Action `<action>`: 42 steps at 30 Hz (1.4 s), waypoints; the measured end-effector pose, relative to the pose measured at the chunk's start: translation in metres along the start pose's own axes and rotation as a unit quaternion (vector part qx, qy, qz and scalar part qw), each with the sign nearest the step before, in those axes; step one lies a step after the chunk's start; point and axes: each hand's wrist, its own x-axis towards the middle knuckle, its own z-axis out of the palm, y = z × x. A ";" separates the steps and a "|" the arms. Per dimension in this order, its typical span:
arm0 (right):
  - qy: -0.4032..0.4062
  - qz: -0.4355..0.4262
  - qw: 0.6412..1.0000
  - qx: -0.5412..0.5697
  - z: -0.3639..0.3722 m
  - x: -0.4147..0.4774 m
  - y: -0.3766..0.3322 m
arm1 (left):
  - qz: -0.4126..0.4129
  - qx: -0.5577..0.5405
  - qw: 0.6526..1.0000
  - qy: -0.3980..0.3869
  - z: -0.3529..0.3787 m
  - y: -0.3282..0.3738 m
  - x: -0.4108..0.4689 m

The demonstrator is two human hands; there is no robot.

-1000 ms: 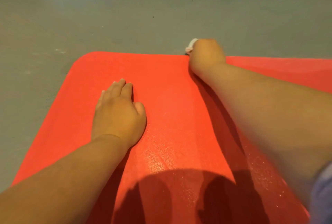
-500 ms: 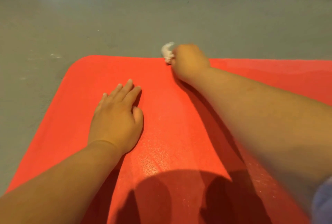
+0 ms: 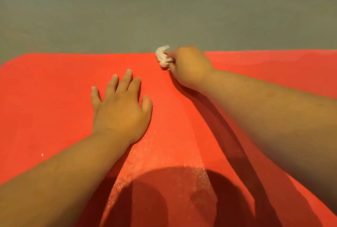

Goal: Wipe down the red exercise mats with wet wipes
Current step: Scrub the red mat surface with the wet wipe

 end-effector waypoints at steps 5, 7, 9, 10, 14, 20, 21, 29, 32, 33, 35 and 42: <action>0.005 0.195 0.978 -0.081 -0.035 -0.023 0.105 | 0.017 -0.012 1.000 -0.010 -0.001 0.002 -0.001; -0.003 0.246 0.966 -0.074 -0.032 -0.022 0.116 | 0.013 -0.012 1.000 -0.011 -0.001 0.001 0.001; 0.017 0.233 0.972 -0.016 -0.021 -0.013 0.098 | 0.013 -0.016 1.000 -0.005 -0.001 0.002 0.003; 0.025 0.208 0.978 0.020 -0.015 -0.009 0.080 | 0.012 -0.015 1.000 -0.007 -0.001 0.002 0.003; -0.004 0.055 0.997 0.061 0.004 -0.009 0.014 | 0.011 -0.010 1.000 -0.006 -0.003 0.002 0.001; 0.018 0.157 0.987 -0.017 -0.026 -0.026 0.094 | 0.010 -0.009 1.000 -0.001 -0.001 0.000 0.002; 0.019 0.196 0.980 -0.019 -0.035 -0.034 0.111 | 0.011 -0.009 1.000 -0.001 -0.001 0.001 0.002; 0.052 0.079 0.995 0.034 -0.005 -0.068 0.031 | 0.007 -0.003 1.000 -0.006 -0.005 0.004 0.001; 0.020 -0.019 0.999 0.038 -0.009 -0.083 0.014 | 0.006 0.002 1.000 -0.008 -0.006 0.005 0.001; 0.007 -0.006 1.000 0.027 -0.014 -0.080 0.025 | 0.005 0.001 1.000 -0.009 -0.006 0.004 0.001; -0.003 0.085 0.996 -0.011 -0.023 -0.069 0.058 | 0.003 -0.001 1.000 -0.011 -0.006 0.005 0.002; 0.027 0.150 0.987 0.046 -0.028 -0.077 0.051 | 0.007 -0.008 1.000 -0.007 -0.008 0.005 0.002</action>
